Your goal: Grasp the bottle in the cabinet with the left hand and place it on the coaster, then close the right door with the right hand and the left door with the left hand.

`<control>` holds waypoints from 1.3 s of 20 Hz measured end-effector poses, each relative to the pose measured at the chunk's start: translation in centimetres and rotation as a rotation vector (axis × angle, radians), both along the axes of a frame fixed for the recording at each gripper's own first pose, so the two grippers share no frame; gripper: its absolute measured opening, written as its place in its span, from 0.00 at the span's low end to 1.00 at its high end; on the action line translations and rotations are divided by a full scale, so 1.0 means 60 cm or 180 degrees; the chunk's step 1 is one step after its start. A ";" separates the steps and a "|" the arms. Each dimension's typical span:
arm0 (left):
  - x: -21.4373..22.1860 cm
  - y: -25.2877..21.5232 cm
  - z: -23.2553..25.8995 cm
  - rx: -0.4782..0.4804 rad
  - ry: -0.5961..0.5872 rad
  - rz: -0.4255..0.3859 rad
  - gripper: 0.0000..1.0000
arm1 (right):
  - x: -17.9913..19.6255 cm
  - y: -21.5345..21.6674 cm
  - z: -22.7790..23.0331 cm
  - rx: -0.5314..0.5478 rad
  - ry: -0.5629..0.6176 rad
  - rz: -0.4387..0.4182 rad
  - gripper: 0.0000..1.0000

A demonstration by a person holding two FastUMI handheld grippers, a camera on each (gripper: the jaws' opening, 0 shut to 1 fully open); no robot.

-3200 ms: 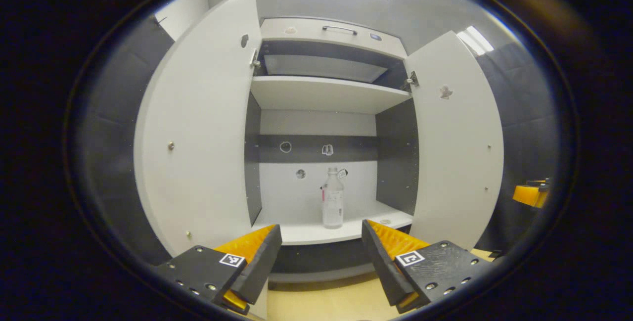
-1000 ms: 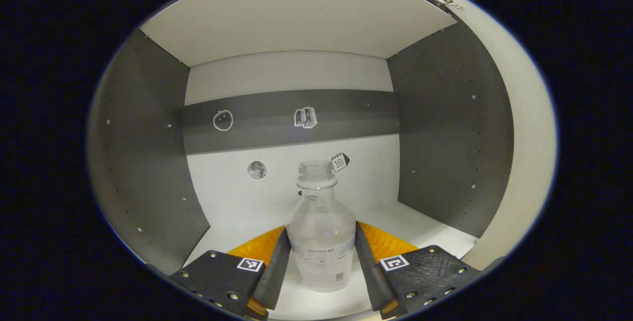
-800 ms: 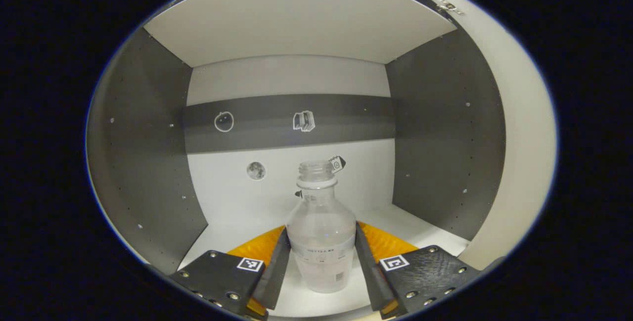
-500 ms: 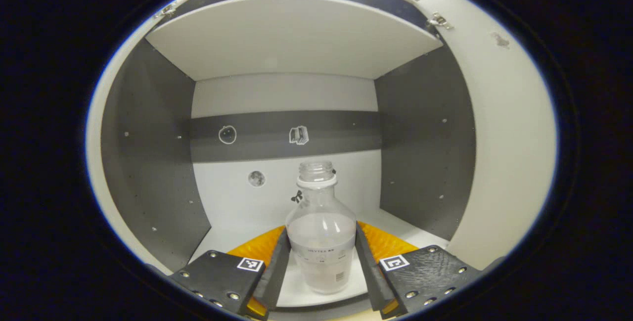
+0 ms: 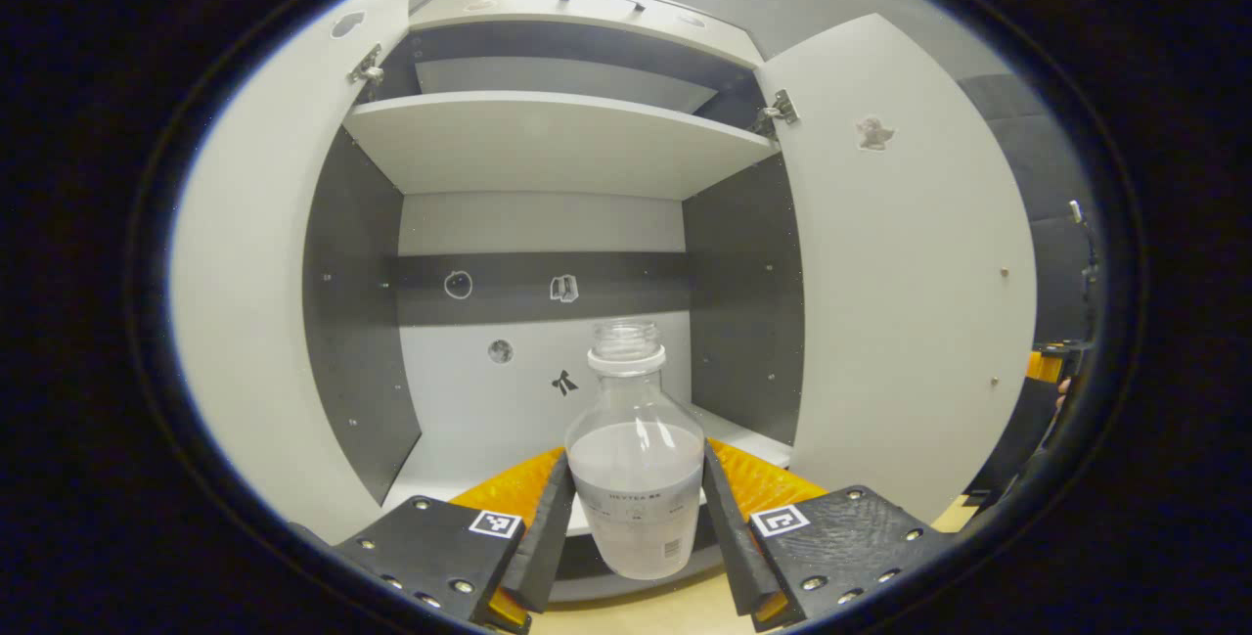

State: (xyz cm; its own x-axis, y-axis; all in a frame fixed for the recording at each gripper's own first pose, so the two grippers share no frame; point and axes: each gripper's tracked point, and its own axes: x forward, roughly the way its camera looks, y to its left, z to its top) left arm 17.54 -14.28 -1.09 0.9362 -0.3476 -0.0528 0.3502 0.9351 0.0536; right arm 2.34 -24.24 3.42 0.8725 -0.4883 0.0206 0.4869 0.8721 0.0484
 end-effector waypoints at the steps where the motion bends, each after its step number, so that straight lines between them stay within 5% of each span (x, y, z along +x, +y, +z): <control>1: -0.018 0.005 -0.012 -0.0032 0.0040 -0.0004 0.70 | -0.004 0.003 0.001 -0.0005 0.0001 -0.0009 0.98; 17: -0.244 0.046 -0.383 -0.0030 0.0965 -0.0157 0.70 | -0.072 0.107 -0.062 0.0002 0.0351 0.0114 0.92; 18: -0.253 0.040 -0.403 -0.0026 0.1015 -0.0191 0.70 | -0.077 0.110 -0.066 -0.0009 0.0389 0.0109 0.98; 21: -0.279 0.026 -0.456 0.0048 0.1048 -0.0290 0.70 | -0.086 0.112 -0.077 0.0021 0.0504 0.0082 0.92; 26: -0.314 0.002 -0.518 0.0167 0.0985 -0.0445 0.70 | -0.101 0.105 -0.101 0.0183 0.0673 -0.0027 0.98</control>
